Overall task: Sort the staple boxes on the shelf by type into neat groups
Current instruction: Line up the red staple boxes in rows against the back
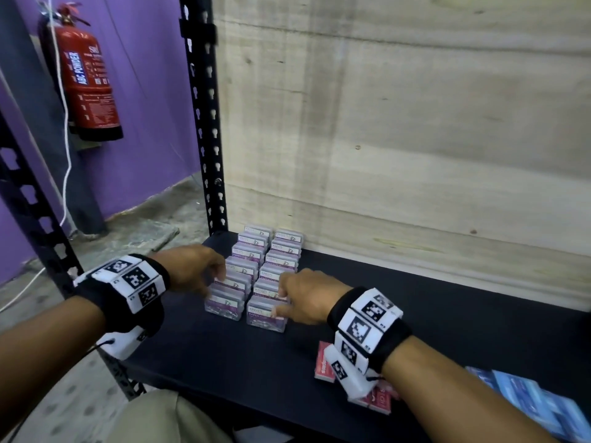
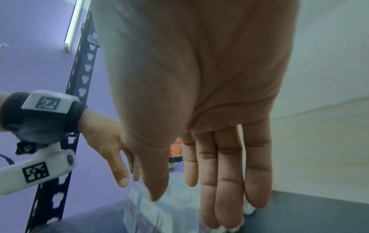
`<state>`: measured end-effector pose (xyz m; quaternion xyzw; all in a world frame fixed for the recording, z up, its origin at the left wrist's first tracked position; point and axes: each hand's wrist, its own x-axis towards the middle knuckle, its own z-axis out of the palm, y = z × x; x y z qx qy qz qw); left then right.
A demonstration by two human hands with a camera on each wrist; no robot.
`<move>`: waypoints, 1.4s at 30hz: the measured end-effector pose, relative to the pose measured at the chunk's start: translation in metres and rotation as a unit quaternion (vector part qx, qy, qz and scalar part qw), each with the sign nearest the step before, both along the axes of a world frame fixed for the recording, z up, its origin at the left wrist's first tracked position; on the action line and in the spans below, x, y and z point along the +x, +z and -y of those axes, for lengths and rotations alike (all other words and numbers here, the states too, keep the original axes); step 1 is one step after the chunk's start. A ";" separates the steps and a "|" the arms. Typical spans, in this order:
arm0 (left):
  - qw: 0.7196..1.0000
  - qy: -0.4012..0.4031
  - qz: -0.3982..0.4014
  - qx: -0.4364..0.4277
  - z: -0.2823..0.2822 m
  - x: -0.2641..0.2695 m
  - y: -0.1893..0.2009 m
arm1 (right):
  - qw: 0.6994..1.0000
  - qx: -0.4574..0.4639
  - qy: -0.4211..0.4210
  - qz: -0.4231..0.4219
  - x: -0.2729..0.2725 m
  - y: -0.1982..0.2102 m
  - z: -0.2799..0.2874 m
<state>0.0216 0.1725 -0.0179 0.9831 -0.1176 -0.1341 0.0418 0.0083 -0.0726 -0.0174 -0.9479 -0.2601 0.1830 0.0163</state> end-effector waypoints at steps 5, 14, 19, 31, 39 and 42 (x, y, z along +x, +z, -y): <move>0.998 -0.052 0.045 0.012 0.024 -0.005 0.026 | 1.000 0.014 0.001 -0.004 -0.001 0.023 0.044; 0.980 -0.185 -0.044 -0.053 0.138 -0.026 0.015 | 0.995 -0.046 -0.075 -0.048 -0.023 0.023 0.131; 0.969 -0.237 -0.066 -0.035 0.188 -0.037 -0.004 | 0.992 -0.050 -0.089 -0.080 -0.041 0.008 0.150; 0.965 -0.247 -0.082 0.011 0.221 -0.042 -0.020 | 0.994 -0.030 -0.075 -0.074 -0.056 -0.018 0.149; 0.979 -0.192 -0.067 0.011 0.226 -0.012 -0.007 | 0.992 -0.006 -0.089 -0.094 -0.027 -0.011 0.165; 0.987 -0.154 -0.044 0.014 0.235 0.012 -0.004 | 0.991 -0.020 -0.113 -0.069 -0.001 -0.005 0.178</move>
